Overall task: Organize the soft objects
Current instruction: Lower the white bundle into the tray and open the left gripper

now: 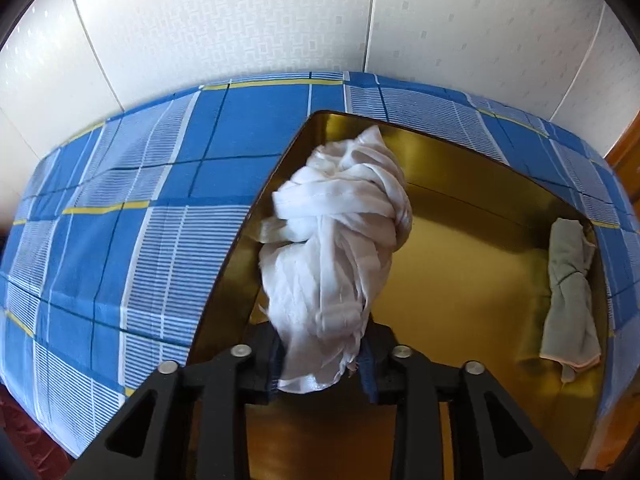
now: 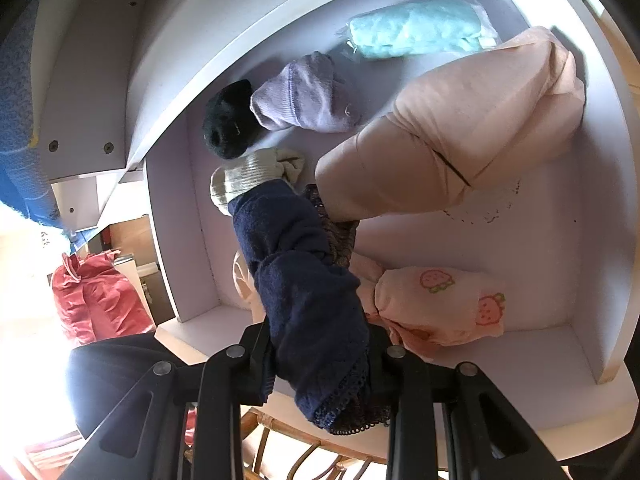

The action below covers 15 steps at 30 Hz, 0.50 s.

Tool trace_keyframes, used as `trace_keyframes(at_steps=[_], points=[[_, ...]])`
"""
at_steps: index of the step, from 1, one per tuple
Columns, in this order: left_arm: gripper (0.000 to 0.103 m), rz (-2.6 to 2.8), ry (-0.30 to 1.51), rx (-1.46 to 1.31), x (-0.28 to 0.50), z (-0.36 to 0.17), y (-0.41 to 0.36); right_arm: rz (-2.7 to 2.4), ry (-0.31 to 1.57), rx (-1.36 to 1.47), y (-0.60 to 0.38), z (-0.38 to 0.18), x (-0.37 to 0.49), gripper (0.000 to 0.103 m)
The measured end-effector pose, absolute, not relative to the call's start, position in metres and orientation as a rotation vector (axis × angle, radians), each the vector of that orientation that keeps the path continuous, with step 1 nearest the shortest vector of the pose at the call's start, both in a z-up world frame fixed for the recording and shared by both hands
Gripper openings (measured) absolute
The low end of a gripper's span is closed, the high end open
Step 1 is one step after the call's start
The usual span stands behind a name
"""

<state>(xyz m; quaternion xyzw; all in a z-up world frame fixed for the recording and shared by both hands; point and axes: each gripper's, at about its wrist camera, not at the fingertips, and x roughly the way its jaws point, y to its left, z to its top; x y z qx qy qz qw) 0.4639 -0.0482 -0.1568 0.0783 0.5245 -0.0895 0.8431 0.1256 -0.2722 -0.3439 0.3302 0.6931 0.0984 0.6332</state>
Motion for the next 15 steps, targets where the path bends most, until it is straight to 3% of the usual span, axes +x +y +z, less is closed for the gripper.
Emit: trace_keyframes(at_steps=[3, 10, 15], points=[[0.045, -0.187, 1.082, 0.154, 0.462, -0.154, -0.047, 0.223, 1.586, 0.756, -0.272, -0.344, 0.126, 0.03], [0.046, -0.179, 1.061, 0.13, 0.453, -0.148, -0.038, 0.218, 1.585, 0.756, -0.272, -0.344, 0.126, 0.03], [0.065, -0.16, 1.024, 0.149, 0.443, -0.143, -0.033, 0.215, 1.584, 0.756, -0.274, -0.344, 0.125, 0.03]])
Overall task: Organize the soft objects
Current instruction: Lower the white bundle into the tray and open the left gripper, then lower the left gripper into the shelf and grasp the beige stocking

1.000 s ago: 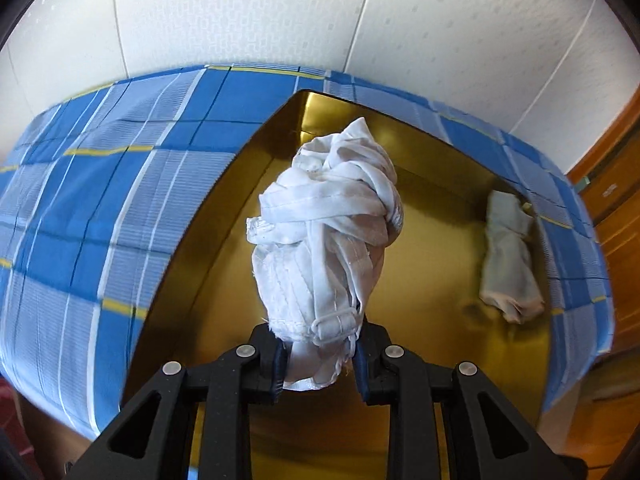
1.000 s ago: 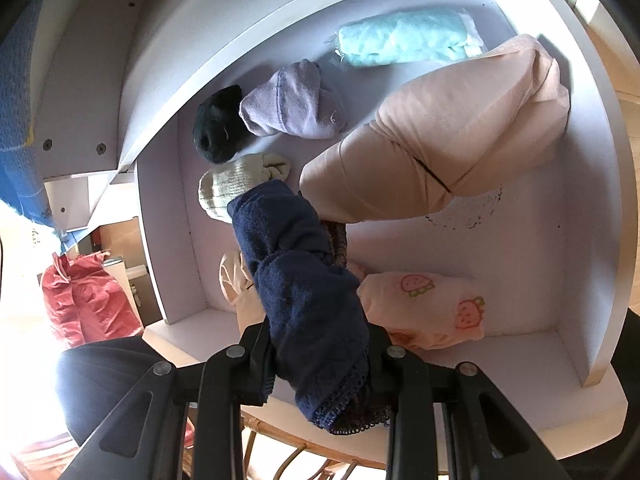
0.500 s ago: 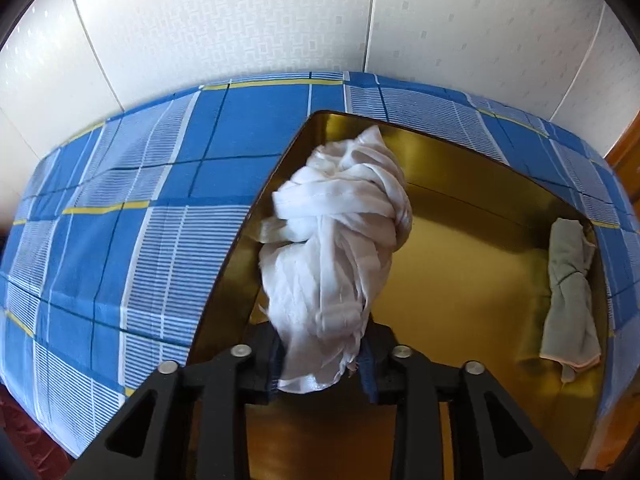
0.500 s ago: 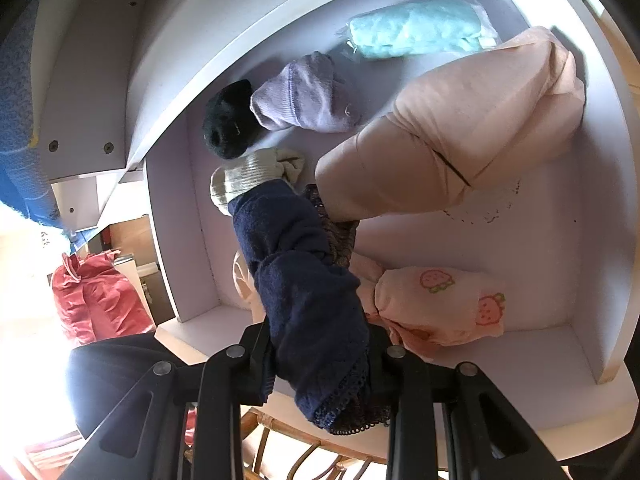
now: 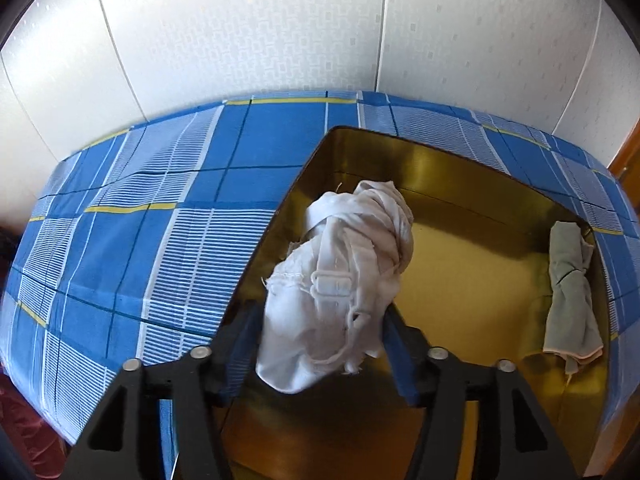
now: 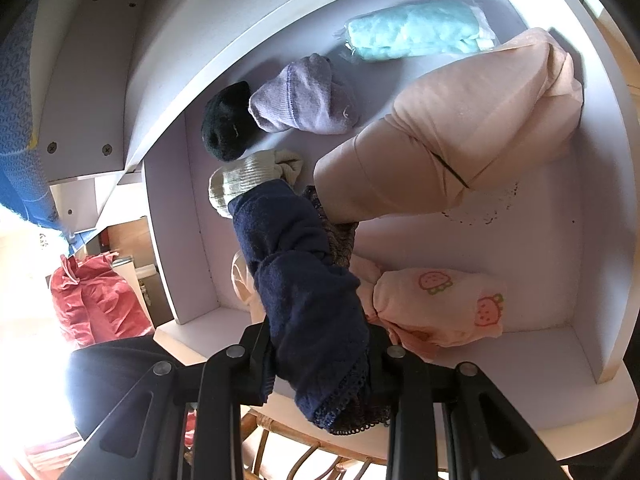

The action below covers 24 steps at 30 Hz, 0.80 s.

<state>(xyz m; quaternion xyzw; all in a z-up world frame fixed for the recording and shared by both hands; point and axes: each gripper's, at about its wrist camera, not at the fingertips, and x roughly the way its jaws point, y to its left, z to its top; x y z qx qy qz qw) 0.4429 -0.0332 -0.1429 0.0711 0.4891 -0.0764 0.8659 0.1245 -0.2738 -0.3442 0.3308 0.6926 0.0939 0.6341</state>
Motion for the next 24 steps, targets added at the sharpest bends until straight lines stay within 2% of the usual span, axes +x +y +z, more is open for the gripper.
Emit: trace_keyframes(at_steps=[1, 2, 3, 4, 9, 12, 14, 17, 24], points=[[0.067, -0.158, 1.02, 0.155, 0.441, -0.142, -0.034, 0.214, 1.583, 0.76, -0.274, -0.344, 0.124, 0.03], [0.063, -0.163, 1.022, 0.165, 0.442, -0.141, -0.037, 0.214, 1.582, 0.76, -0.274, -0.344, 0.124, 0.03], [0.055, -0.171, 1.032, 0.184, 0.442, -0.142, -0.04, 0.215, 1.582, 0.758, -0.275, -0.344, 0.124, 0.03], [0.038, -0.163, 1.04, 0.202, 0.444, -0.143, -0.042, 0.215, 1.581, 0.756, -0.275, -0.344, 0.124, 0.03], [0.037, -0.153, 1.033, 0.185, 0.455, -0.142, -0.048, 0.217, 1.58, 0.758, -0.275, -0.343, 0.126, 0.03], [0.043, -0.16, 1.031, 0.155, 0.461, -0.139, -0.051, 0.217, 1.578, 0.758, -0.275, -0.342, 0.127, 0.03], [0.062, -0.17, 1.022, 0.136, 0.458, -0.133, -0.051, 0.216, 1.573, 0.762, -0.277, -0.341, 0.127, 0.03], [0.08, -0.173, 0.964, 0.125, 0.446, -0.119, -0.05, 0.212, 1.572, 0.763, -0.278, -0.341, 0.127, 0.03], [0.084, -0.195, 0.906, 0.158, 0.415, -0.105, -0.039, 0.193, 1.579, 0.758, -0.279, -0.344, 0.125, 0.03]])
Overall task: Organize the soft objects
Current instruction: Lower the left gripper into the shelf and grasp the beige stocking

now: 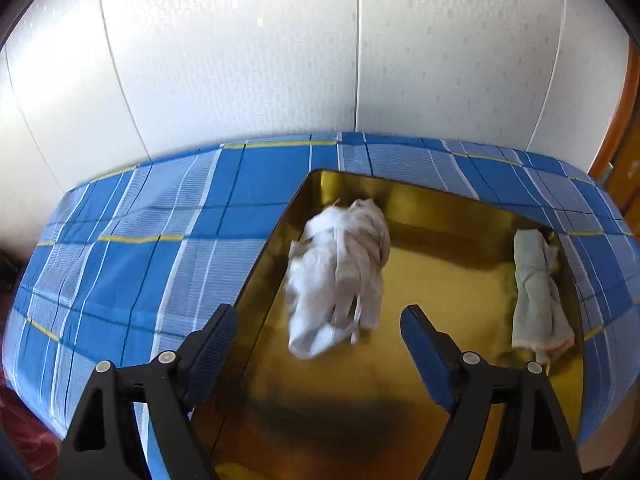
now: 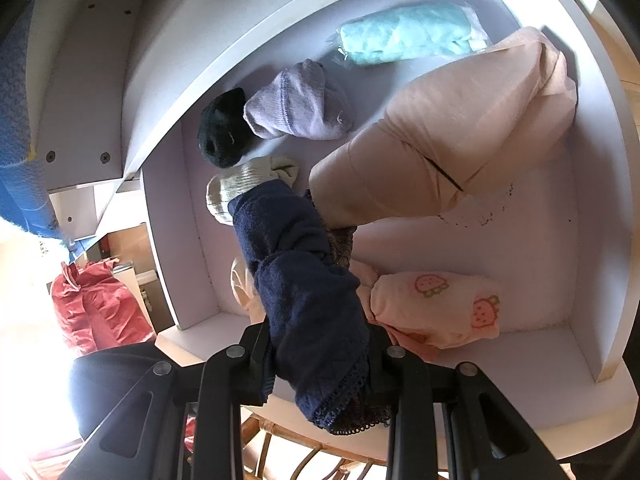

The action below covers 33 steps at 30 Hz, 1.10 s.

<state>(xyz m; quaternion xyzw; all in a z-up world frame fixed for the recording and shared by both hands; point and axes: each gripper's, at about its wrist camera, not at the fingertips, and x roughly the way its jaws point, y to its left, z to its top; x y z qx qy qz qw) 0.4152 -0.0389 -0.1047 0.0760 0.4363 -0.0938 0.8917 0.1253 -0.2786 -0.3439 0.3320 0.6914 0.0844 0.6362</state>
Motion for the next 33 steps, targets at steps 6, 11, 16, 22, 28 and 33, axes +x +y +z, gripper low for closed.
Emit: trace_keyframes(at_steps=[6, 11, 16, 22, 28, 33], points=[[0.084, -0.172, 0.925, 0.089, 0.397, -0.106, -0.014, 0.175, 1.571, 0.76, -0.282, -0.343, 0.122, 0.03], [0.084, -0.183, 0.944, 0.045, 0.375, -0.114, 0.001, 0.157, 1.566, 0.748, -0.284, -0.343, 0.122, 0.03], [0.084, -0.208, 0.932, -0.022, 0.34, -0.119, 0.016, 0.145, 1.565, 0.734, -0.285, -0.344, 0.121, 0.03], [0.085, -0.271, 0.831, -0.013, 0.286, -0.108, 0.018, 0.123, 1.57, 0.702, -0.288, -0.348, 0.121, 0.03], [0.087, -0.295, 0.802, 0.018, 0.237, -0.119, 0.02, 0.1, 1.574, 0.655, -0.286, -0.351, 0.121, 0.03], [0.089, -0.303, 0.892, 0.072, 0.214, -0.159, 0.017, 0.088, 1.565, 0.613, -0.286, -0.349, 0.12, 0.03]])
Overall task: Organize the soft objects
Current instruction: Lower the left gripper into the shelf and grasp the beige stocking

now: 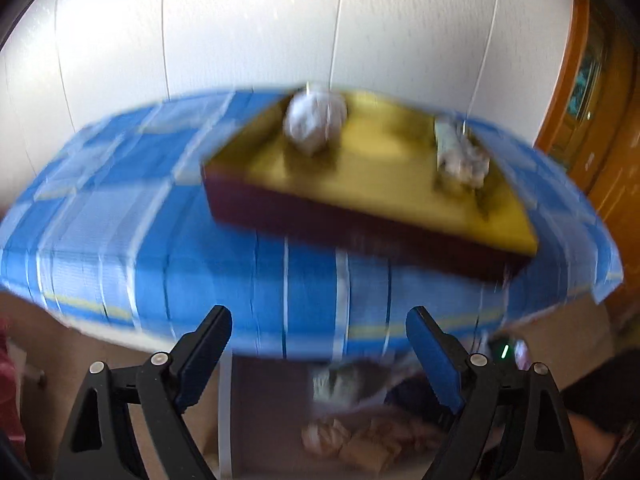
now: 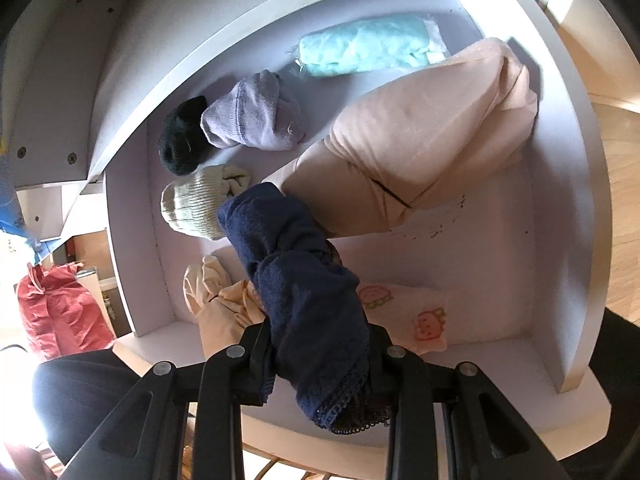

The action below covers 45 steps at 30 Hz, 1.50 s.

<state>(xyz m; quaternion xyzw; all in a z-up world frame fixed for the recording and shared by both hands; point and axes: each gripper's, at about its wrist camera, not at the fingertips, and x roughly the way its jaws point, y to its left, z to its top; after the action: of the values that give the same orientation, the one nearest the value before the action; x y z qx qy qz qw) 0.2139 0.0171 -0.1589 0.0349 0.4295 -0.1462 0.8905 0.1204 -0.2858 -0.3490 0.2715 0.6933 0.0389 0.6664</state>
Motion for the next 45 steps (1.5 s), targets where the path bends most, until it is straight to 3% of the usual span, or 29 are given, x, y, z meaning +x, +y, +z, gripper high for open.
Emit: trace_keyframes(at_steps=[8, 14, 27, 33, 39, 42, 44, 45], points=[[0.089, -0.305, 1.223, 0.128, 0.21, -0.262, 0.001, 0.085, 1.564, 0.572, -0.283, -0.347, 0.118, 0.03], [0.088, -0.235, 1.527, -0.01, 0.207, -0.339, 0.012, 0.11, 1.551, 0.548, -0.28, -0.346, 0.118, 0.03], [0.073, -0.206, 1.905, -0.081, 0.206, -0.423, -0.008, 0.148, 1.602, 0.276, -0.252, -0.367, 0.126, 0.035], [0.073, -0.168, 1.955, -0.212, 0.209, -0.442, -0.002, 0.175, 1.614, 0.106, -0.231, -0.372, 0.124, 0.035], [0.07, -0.061, 1.782, -0.227, 0.223, -0.424, 0.021, 0.162, 1.6, 0.153, -0.23, -0.367, 0.121, 0.033], [0.074, -0.089, 1.758, -0.361, 0.22, -0.419, 0.026, 0.163, 1.598, 0.148, -0.228, -0.367, 0.12, 0.033], [0.088, -0.089, 1.756, -0.398, 0.215, -0.419, 0.026, 0.164, 1.595, 0.148, -0.226, -0.367, 0.119, 0.033], [0.09, -0.082, 1.762, -0.395, 0.215, -0.421, 0.024, 0.166, 1.591, 0.146, -0.225, -0.367, 0.119, 0.033]])
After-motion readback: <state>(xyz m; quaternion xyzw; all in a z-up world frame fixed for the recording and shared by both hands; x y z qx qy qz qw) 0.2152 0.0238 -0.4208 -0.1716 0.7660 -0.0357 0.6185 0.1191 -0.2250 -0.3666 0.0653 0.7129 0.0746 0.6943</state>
